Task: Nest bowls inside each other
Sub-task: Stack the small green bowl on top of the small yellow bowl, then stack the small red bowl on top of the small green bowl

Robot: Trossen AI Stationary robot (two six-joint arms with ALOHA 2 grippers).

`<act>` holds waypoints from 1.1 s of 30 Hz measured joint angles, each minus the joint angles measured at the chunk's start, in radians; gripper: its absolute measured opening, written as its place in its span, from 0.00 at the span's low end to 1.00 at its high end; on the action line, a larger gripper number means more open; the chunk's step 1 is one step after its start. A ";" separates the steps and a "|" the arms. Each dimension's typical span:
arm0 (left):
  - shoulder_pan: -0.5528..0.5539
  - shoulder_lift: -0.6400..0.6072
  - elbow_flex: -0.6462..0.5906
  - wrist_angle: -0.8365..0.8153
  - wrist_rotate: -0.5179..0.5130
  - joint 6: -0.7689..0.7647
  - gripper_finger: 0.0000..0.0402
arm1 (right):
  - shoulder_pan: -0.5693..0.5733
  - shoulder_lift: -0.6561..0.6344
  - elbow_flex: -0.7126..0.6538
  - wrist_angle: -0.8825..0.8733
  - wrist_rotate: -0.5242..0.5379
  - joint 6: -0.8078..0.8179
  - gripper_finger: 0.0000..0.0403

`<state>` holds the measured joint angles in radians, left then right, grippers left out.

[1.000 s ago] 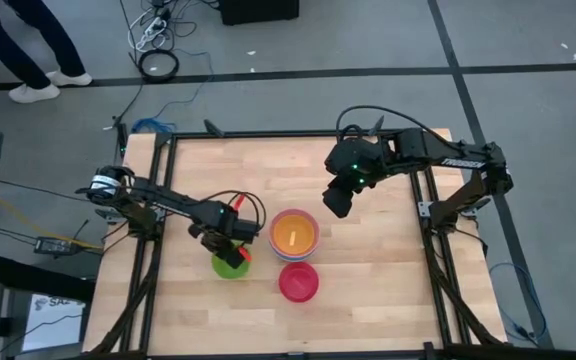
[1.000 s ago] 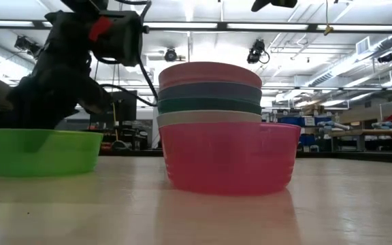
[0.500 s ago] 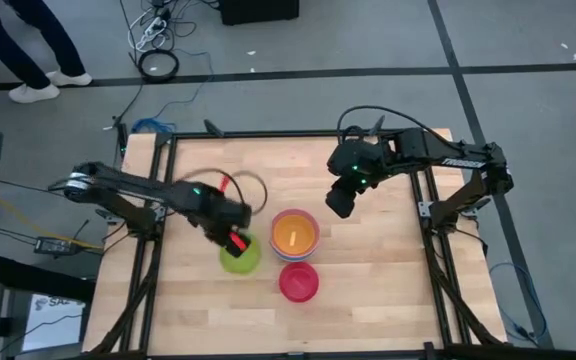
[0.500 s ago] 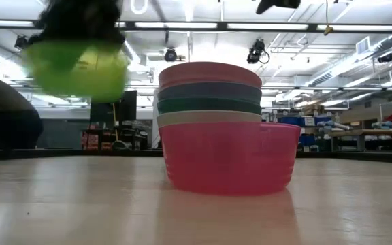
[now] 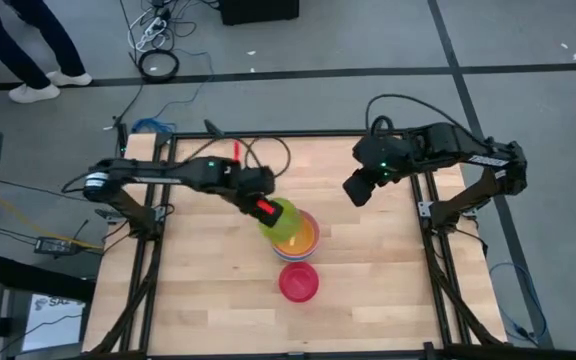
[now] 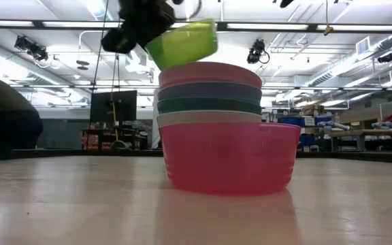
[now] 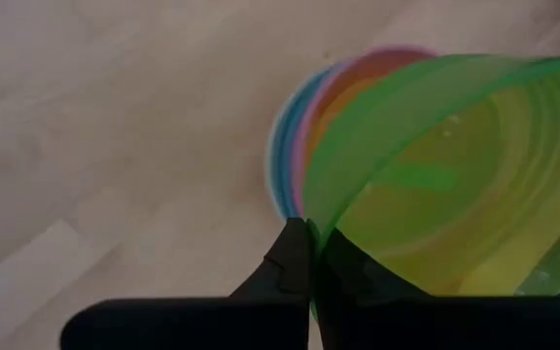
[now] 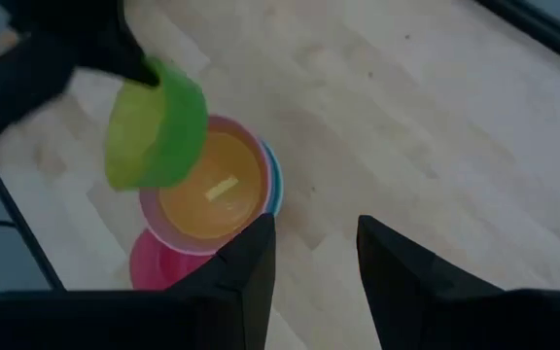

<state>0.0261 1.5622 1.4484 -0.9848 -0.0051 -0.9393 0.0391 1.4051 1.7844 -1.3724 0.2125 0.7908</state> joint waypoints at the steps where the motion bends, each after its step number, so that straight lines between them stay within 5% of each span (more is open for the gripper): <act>1: 0.000 0.026 0.015 -0.003 0.004 0.015 0.01 | 0.002 -0.006 0.000 -0.006 0.004 0.007 0.33; 12: 0.000 0.179 0.096 -0.004 0.132 0.055 0.13 | 0.039 -0.010 0.000 -0.052 0.009 0.046 0.33; 23: 0.007 0.178 0.098 -0.010 0.207 0.049 0.28 | 0.053 0.007 0.000 -0.067 0.024 0.045 0.33; 33: 0.007 0.176 0.163 -0.031 0.223 0.052 0.32 | 0.053 0.006 0.000 -0.069 0.029 0.030 0.33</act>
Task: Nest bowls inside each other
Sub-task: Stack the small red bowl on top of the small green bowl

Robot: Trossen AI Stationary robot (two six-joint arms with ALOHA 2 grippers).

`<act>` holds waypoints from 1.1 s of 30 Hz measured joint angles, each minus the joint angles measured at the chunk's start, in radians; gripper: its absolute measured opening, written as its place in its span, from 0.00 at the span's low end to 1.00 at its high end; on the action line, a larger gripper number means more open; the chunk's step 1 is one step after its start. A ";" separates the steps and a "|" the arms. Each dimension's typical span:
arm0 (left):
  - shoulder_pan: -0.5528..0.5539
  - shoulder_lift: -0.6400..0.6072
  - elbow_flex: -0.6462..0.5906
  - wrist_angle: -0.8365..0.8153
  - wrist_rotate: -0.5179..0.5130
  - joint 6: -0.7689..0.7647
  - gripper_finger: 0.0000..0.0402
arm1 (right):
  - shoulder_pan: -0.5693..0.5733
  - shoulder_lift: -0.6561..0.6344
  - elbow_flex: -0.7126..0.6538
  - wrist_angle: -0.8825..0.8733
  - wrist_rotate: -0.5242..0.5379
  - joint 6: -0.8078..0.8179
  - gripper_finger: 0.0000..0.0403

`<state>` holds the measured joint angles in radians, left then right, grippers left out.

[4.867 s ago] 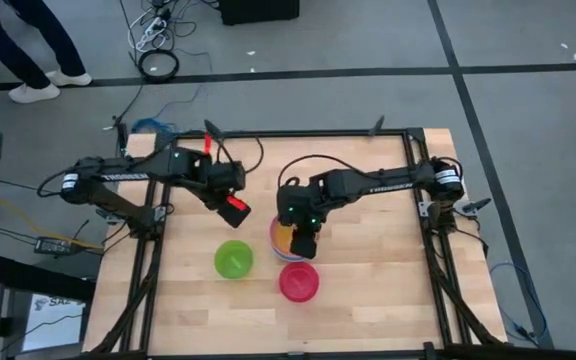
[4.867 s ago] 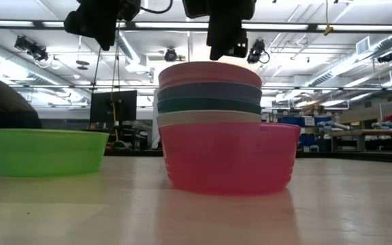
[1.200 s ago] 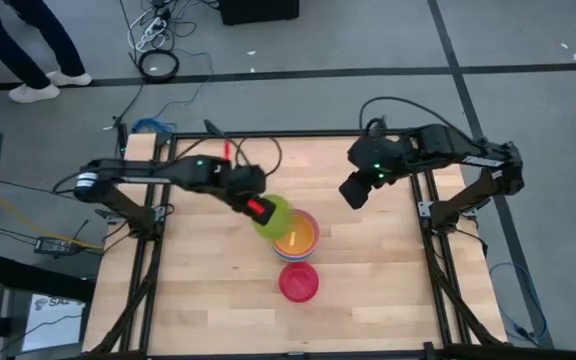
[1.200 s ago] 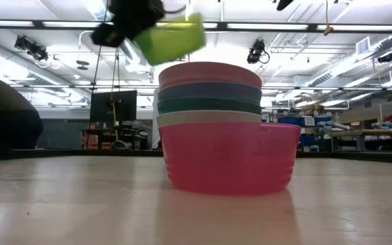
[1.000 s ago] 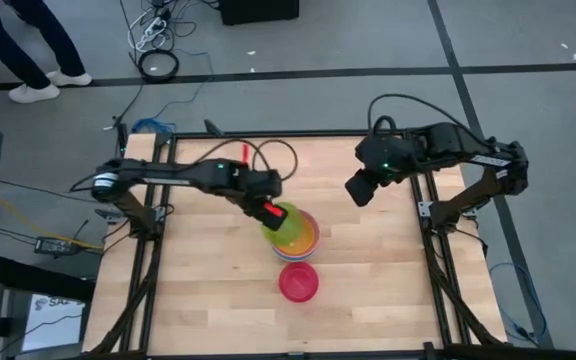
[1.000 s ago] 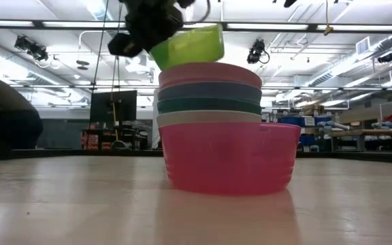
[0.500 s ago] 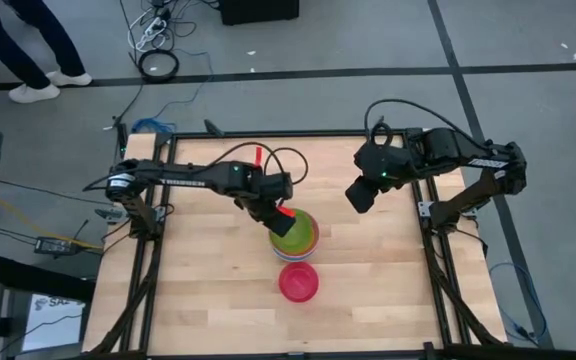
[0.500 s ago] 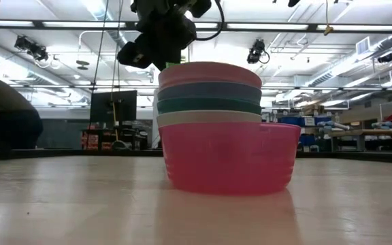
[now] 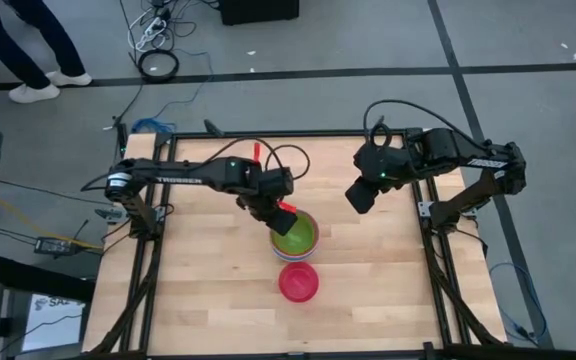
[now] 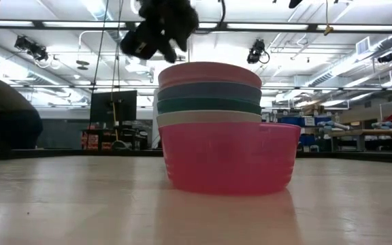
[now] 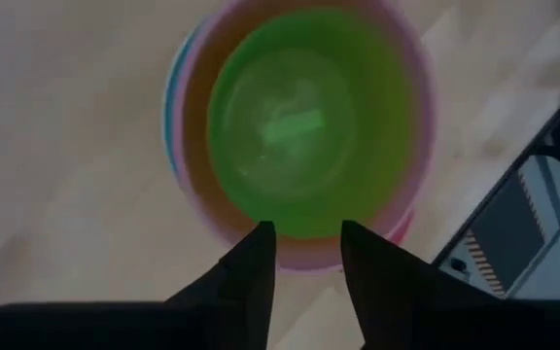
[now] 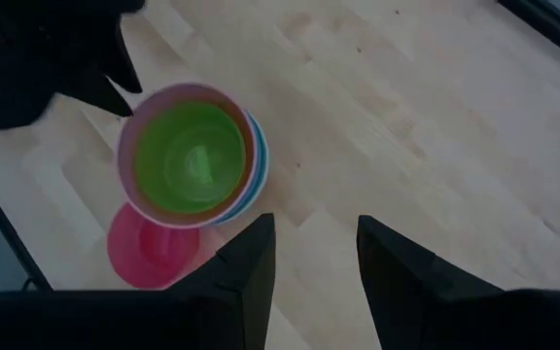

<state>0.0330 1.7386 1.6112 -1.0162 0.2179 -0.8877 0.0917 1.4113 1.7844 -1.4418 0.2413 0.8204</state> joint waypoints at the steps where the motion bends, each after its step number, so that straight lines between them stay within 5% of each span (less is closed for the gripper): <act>1: 0.000 0.000 0.020 -0.012 -0.020 0.019 0.32 | 0.000 0.000 0.000 0.000 0.000 -0.004 0.33; 6: 0.014 -0.001 0.194 -0.215 -0.161 0.125 0.32 | 0.038 0.000 0.000 -0.080 -0.003 0.048 0.33; 15: 0.013 -0.057 0.466 -0.539 -0.432 0.305 0.32 | 0.233 -0.015 -0.136 -0.019 -0.027 0.489 0.33; 23: -0.009 -0.211 0.462 -0.556 -0.438 0.366 0.32 | 0.346 0.103 -0.387 0.540 -0.044 0.716 0.33; 33: -0.067 -0.362 0.461 -0.555 -0.434 0.360 0.32 | 0.378 0.374 -0.378 0.664 -0.090 0.802 0.31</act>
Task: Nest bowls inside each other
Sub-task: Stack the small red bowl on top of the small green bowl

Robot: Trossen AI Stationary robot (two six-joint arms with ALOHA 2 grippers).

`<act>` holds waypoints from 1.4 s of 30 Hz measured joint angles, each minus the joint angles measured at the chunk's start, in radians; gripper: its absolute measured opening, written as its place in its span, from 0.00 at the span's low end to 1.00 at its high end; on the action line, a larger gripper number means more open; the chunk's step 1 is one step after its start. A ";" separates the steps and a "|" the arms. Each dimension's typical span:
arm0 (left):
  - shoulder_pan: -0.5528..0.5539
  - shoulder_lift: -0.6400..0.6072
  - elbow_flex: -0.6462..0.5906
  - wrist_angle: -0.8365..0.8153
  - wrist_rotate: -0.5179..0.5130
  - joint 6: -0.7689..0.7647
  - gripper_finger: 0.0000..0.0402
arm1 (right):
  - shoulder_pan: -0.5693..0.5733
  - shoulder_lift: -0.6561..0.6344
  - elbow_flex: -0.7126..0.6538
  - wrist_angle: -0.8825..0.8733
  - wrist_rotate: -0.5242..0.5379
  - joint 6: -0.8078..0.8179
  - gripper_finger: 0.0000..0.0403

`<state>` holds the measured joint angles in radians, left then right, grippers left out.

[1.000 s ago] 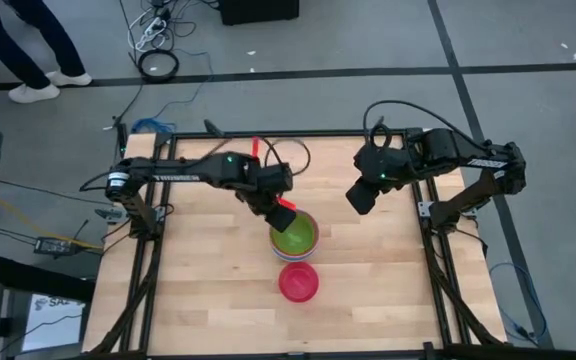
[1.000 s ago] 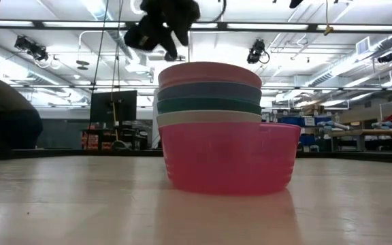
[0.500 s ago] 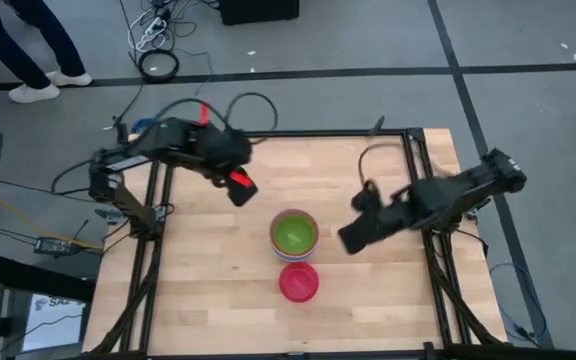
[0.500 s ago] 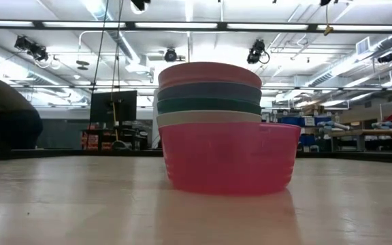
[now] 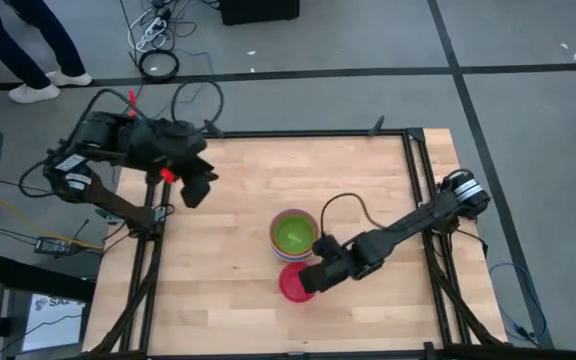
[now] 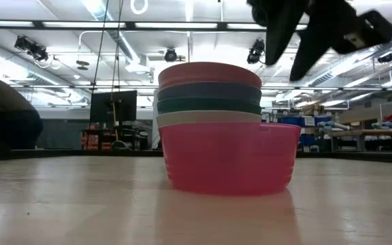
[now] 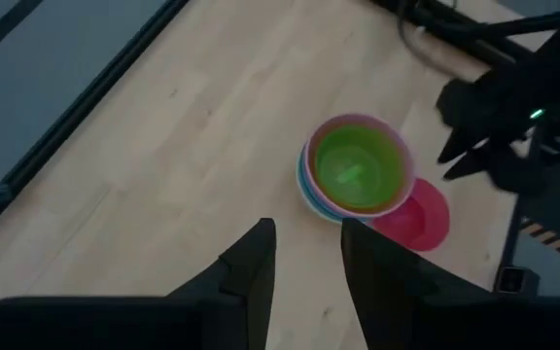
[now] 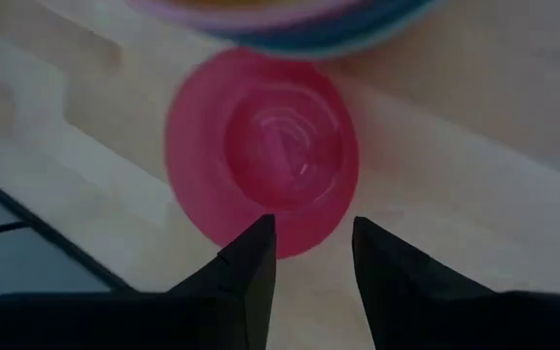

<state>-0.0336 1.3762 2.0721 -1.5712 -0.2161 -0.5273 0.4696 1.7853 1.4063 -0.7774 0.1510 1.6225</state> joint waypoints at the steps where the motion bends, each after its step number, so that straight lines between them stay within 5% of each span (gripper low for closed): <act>1: -0.002 -0.009 -0.001 0.000 0.000 -0.003 0.32 | 0.003 0.019 0.000 0.013 -0.005 0.007 0.31; 21: -0.002 -0.043 -0.001 -0.001 -0.022 0.000 0.32 | -0.007 0.188 0.001 0.070 -0.025 0.034 0.30; 25: -0.002 -0.043 -0.001 0.001 -0.022 0.003 0.32 | -0.016 0.209 0.001 0.100 -0.040 0.021 0.24; 30: -0.002 -0.042 -0.001 0.000 -0.022 0.004 0.32 | -0.016 0.211 0.001 0.123 -0.050 -0.005 0.03; 35: -0.002 -0.042 -0.001 0.000 -0.026 0.026 0.32 | -0.001 0.186 0.001 0.132 -0.041 0.008 0.01; 42: -0.002 -0.042 -0.001 0.000 -0.029 0.026 0.32 | 0.065 0.061 0.065 0.113 0.124 0.016 0.00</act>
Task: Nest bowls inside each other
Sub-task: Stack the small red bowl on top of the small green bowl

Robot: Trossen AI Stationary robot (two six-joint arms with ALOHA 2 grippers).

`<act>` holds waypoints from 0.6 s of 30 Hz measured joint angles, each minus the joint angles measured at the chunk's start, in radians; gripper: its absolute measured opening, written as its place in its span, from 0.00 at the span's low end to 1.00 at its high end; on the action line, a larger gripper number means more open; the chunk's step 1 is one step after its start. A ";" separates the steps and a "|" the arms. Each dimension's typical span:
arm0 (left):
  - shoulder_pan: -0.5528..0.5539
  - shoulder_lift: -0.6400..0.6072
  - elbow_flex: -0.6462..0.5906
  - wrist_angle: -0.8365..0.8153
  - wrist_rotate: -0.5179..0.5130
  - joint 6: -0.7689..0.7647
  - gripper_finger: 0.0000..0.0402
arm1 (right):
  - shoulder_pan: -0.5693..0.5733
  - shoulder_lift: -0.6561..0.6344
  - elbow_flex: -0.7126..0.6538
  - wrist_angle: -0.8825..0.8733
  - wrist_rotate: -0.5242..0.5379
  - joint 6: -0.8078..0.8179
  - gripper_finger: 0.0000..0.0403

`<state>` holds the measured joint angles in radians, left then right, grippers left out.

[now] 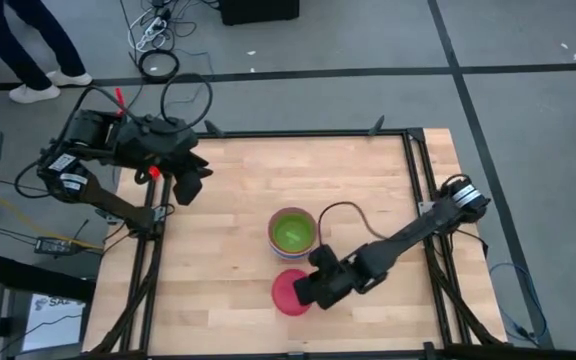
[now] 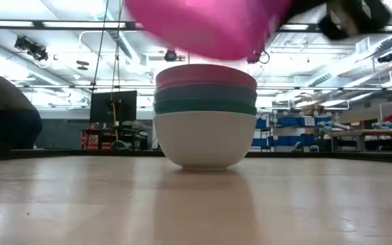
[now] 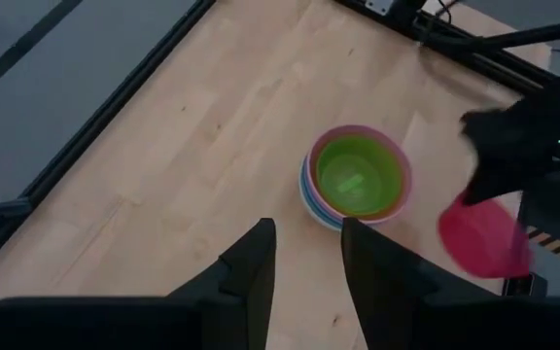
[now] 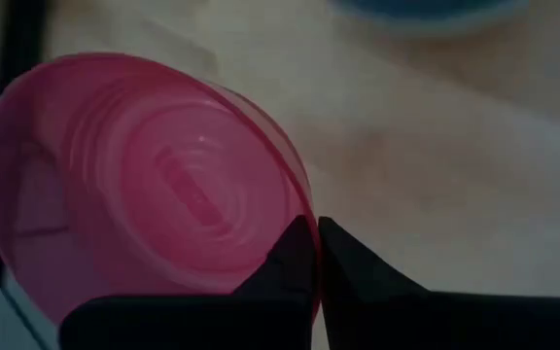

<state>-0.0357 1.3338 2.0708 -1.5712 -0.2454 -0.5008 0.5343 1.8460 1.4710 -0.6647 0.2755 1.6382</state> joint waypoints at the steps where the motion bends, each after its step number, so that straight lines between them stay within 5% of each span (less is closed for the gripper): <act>1: 0.000 0.000 0.000 0.000 -0.005 0.000 0.32 | 0.005 -0.018 0.025 -0.038 0.027 -0.002 0.00; 8: 0.001 0.001 0.000 0.005 -0.052 0.000 0.32 | -0.109 -0.079 0.222 -0.403 0.086 -0.199 0.00; 18: 0.001 0.002 0.000 0.013 -0.097 -0.061 0.32 | -0.435 -0.079 0.284 -0.490 -0.119 -0.563 0.00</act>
<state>-0.0349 1.3357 2.0708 -1.5582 -0.3428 -0.5619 0.0996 1.7668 1.7550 -1.1548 0.1561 1.0753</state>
